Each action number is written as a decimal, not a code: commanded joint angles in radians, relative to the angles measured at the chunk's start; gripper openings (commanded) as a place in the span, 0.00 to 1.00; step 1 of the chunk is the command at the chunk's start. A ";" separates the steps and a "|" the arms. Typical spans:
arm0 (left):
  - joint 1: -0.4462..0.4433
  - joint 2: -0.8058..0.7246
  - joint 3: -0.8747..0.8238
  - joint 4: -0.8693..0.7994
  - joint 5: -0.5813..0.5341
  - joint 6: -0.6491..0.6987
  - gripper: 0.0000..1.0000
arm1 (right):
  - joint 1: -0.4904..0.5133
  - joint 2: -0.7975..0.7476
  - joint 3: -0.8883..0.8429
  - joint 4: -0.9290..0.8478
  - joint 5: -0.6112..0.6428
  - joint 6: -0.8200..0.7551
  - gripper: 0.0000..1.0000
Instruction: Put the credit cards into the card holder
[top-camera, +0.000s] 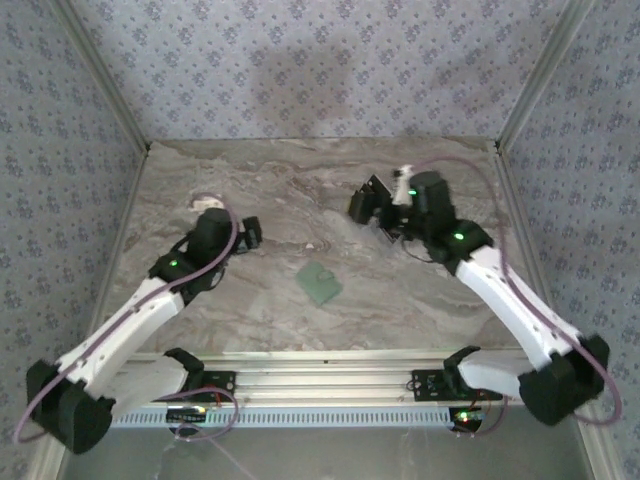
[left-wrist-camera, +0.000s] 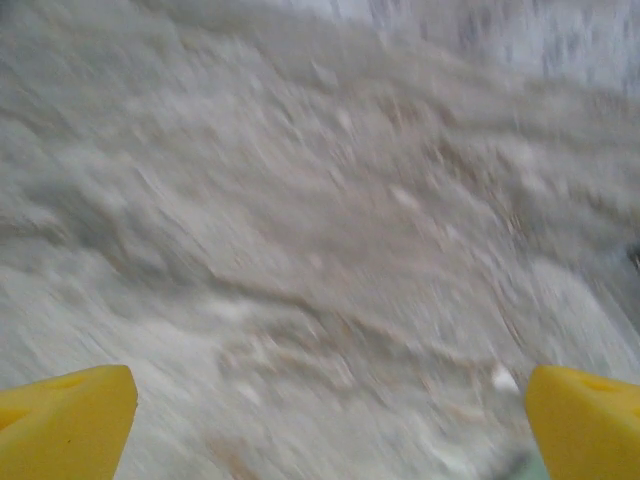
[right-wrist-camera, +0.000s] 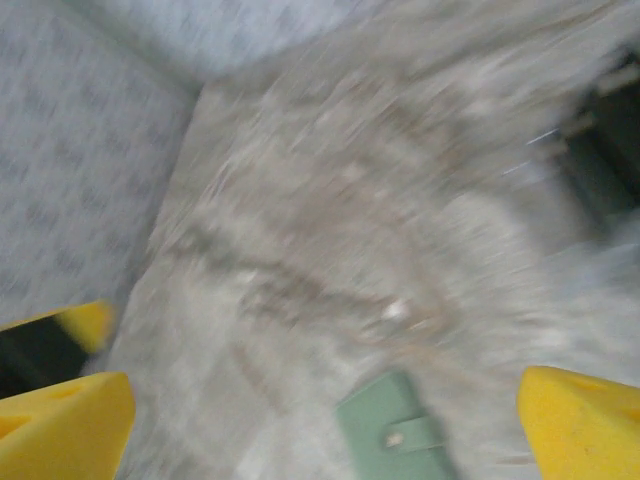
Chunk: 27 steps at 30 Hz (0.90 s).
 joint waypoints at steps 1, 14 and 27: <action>0.042 -0.084 -0.105 0.189 -0.137 0.259 1.00 | -0.153 -0.094 -0.086 -0.172 0.211 -0.049 1.00; 0.410 0.111 -0.364 0.737 0.108 0.480 1.00 | -0.501 -0.018 -0.520 0.396 0.590 -0.254 1.00; 0.490 0.542 -0.470 1.268 0.288 0.529 1.00 | -0.492 0.280 -0.610 0.930 0.383 -0.522 1.00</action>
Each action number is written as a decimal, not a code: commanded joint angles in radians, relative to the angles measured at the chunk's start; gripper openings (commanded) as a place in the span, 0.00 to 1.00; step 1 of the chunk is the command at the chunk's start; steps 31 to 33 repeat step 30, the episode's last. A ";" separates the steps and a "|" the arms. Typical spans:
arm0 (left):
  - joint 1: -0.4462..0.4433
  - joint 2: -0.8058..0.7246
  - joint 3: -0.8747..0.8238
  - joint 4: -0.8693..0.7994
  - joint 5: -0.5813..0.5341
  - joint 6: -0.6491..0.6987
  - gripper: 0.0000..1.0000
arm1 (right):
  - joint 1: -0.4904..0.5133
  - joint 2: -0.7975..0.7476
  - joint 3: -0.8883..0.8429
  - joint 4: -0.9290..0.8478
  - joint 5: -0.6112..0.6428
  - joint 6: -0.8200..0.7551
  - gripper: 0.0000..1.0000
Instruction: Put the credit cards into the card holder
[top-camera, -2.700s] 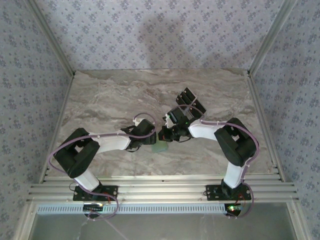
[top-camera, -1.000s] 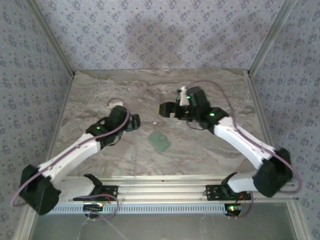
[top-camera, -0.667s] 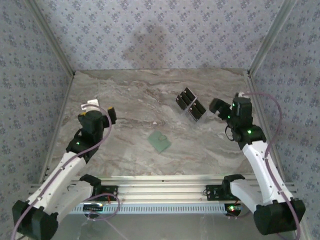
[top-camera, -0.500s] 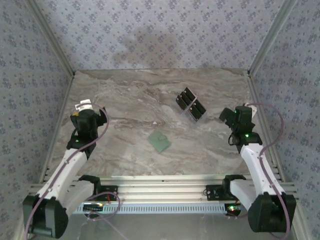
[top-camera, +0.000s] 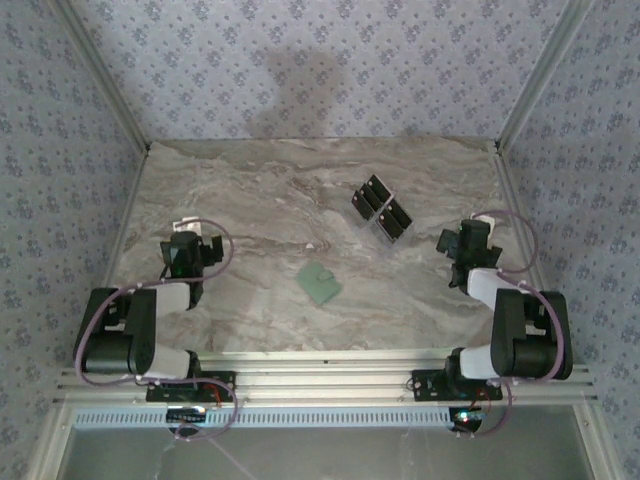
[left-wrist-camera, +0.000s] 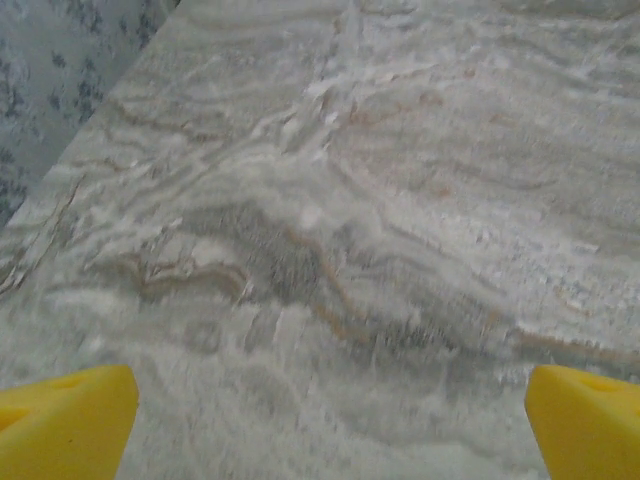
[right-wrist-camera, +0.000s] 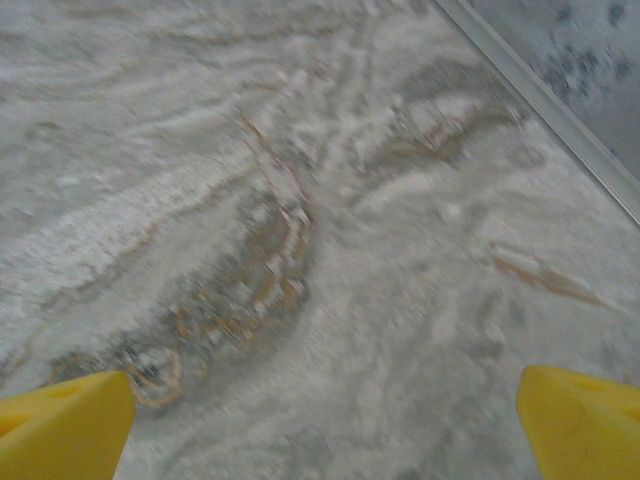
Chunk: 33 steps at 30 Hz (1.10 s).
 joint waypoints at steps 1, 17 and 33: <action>0.004 0.085 0.001 0.218 0.093 0.027 1.00 | 0.011 0.014 -0.048 0.250 -0.077 -0.086 1.00; 0.080 0.097 0.062 0.113 0.233 -0.015 1.00 | 0.062 0.135 -0.102 0.480 -0.143 -0.172 1.00; 0.084 0.096 0.057 0.117 0.239 -0.019 1.00 | 0.054 0.135 -0.097 0.470 -0.167 -0.171 1.00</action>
